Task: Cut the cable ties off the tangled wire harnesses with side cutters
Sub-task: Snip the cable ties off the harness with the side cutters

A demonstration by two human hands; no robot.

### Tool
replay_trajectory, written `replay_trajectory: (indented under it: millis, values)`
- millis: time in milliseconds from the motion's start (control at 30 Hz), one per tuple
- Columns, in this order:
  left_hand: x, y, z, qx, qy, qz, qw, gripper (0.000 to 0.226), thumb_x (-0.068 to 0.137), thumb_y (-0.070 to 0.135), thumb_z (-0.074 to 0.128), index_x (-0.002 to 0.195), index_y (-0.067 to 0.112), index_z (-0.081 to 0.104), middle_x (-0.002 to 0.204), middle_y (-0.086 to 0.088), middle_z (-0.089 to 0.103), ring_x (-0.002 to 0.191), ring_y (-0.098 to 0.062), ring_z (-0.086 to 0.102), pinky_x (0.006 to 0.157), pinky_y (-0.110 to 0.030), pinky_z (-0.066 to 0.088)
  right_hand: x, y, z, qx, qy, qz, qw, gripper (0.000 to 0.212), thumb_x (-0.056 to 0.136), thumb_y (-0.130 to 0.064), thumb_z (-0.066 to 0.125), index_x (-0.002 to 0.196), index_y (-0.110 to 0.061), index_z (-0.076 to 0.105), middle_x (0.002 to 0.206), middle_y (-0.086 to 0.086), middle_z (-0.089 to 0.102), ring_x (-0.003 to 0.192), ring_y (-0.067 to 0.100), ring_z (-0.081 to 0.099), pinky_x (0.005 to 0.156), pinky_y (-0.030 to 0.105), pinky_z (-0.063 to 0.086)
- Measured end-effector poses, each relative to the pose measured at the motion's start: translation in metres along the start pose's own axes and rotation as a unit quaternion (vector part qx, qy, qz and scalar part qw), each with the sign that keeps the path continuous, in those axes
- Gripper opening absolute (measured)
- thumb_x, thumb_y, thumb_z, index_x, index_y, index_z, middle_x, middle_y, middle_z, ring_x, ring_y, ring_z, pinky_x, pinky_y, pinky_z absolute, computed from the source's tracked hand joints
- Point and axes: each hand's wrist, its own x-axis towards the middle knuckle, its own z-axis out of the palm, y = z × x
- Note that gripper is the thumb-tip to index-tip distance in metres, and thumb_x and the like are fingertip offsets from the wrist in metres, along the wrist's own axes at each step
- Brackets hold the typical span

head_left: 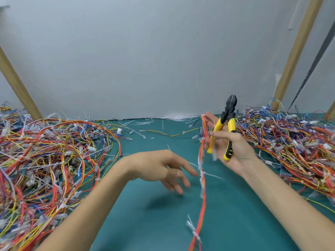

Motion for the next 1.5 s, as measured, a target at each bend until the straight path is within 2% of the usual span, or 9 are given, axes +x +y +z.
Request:
replay_trajectory:
  millis: [67, 167, 300, 467, 633, 833, 1000, 1333, 1500]
  values:
    - [0.007, -0.01, -0.008, 0.058, 0.175, -0.018, 0.983, 0.028, 0.104, 0.011, 0.04, 0.115, 0.012, 0.066, 0.102, -0.007, 0.071, 0.088, -0.018, 0.071, 0.079, -0.027, 0.056, -0.002, 0.005, 0.001, -0.04, -0.012, 0.005, 0.999, 0.058, 0.076, 0.0, 0.055, 0.131, -0.016, 0.057, 0.132, -0.003, 0.061, 0.063, 0.015, 0.054, 0.061, 0.028, 0.049]
    - [0.018, -0.016, -0.01, -0.096, 0.337, 0.03, 0.936, 0.032, 0.105, 0.027, 0.039, 0.107, 0.012, 0.067, 0.096, -0.005, 0.074, 0.081, -0.008, 0.07, 0.075, -0.024, 0.056, -0.005, 0.016, 0.005, -0.116, -0.013, -0.001, 0.993, 0.051, 0.083, 0.006, 0.053, 0.128, -0.018, 0.061, 0.129, -0.004, 0.063, 0.065, 0.017, 0.052, 0.062, 0.03, 0.049]
    - [0.031, -0.025, 0.003, -0.15, 0.344, 0.078, 0.924, 0.016, 0.097, 0.033, 0.056, 0.097, 0.02, 0.067, 0.089, 0.0, 0.075, 0.082, -0.013, 0.073, 0.068, -0.021, 0.056, -0.006, 0.027, 0.008, -0.178, -0.013, 0.009, 0.984, 0.05, 0.085, 0.006, 0.055, 0.126, -0.02, 0.063, 0.122, 0.002, 0.066, 0.064, 0.018, 0.052, 0.065, 0.031, 0.047]
    - [0.044, -0.039, 0.016, -0.139, 0.41, 0.087, 0.897, 0.01, 0.091, 0.027, 0.067, 0.087, 0.018, 0.067, 0.078, -0.003, 0.074, 0.078, -0.021, 0.072, 0.077, -0.032, 0.058, -0.007, 0.031, 0.007, -0.255, -0.001, 0.009, 0.967, 0.049, 0.084, 0.005, 0.058, 0.118, -0.03, 0.068, 0.071, -0.003, 0.062, 0.061, 0.017, 0.054, 0.059, 0.025, 0.049]
    - [0.048, -0.045, 0.022, -0.362, 0.359, 0.079, 0.857, 0.01, 0.095, 0.007, 0.06, 0.09, -0.001, 0.063, 0.071, -0.009, 0.071, 0.071, -0.022, 0.073, 0.066, -0.025, 0.059, -0.004, 0.038, 0.01, -0.302, 0.052, -0.023, 0.951, 0.043, 0.084, 0.004, 0.059, 0.112, -0.026, 0.07, 0.069, -0.003, 0.062, 0.055, 0.015, 0.051, 0.053, 0.024, 0.046]
    - [0.046, -0.051, 0.022, -0.408, 0.376, 0.081, 0.828, 0.01, 0.095, 0.007, 0.058, 0.095, -0.001, 0.064, 0.074, -0.006, 0.072, 0.07, -0.02, 0.073, 0.063, -0.021, 0.058, -0.005, 0.043, -0.004, -0.598, 0.183, -0.194, 0.756, 0.019, 0.079, -0.018, 0.068, 0.094, -0.027, 0.061, 0.088, -0.012, 0.058, 0.078, 0.019, 0.054, 0.064, 0.032, 0.041]
    - [0.047, -0.053, 0.022, -0.404, 0.416, 0.114, 0.806, 0.011, 0.097, 0.008, 0.056, 0.095, 0.0, 0.064, 0.078, -0.007, 0.074, 0.067, -0.015, 0.072, 0.061, -0.017, 0.055, -0.008, 0.047, -0.01, -0.664, 0.223, -0.226, 0.677, 0.03, 0.078, -0.041, 0.069, 0.104, -0.031, 0.057, 0.099, -0.018, 0.042, 0.071, 0.015, 0.053, 0.061, 0.027, 0.037]
    - [0.05, -0.06, 0.021, -0.395, 0.443, 0.137, 0.793, 0.016, 0.096, 0.009, 0.057, 0.1, -0.005, 0.063, 0.084, -0.015, 0.073, 0.069, -0.015, 0.072, 0.063, -0.019, 0.056, -0.011, 0.048, -0.008, -0.71, 0.186, -0.209, 0.646, 0.034, 0.069, -0.029, 0.074, 0.096, -0.033, 0.054, 0.082, -0.013, 0.056, 0.073, 0.017, 0.054, 0.06, 0.027, 0.036]
    - [0.051, -0.061, 0.022, -0.369, 0.498, 0.129, 0.774, 0.013, 0.095, 0.009, 0.059, 0.099, -0.004, 0.062, 0.082, -0.014, 0.071, 0.068, -0.016, 0.072, 0.062, -0.022, 0.057, -0.016, 0.047, -0.005, -0.725, 0.188, -0.176, 0.638, 0.026, 0.069, -0.032, 0.072, 0.072, -0.024, 0.047, 0.049, -0.009, 0.042, 0.056, 0.027, 0.045, 0.05, 0.03, 0.031]
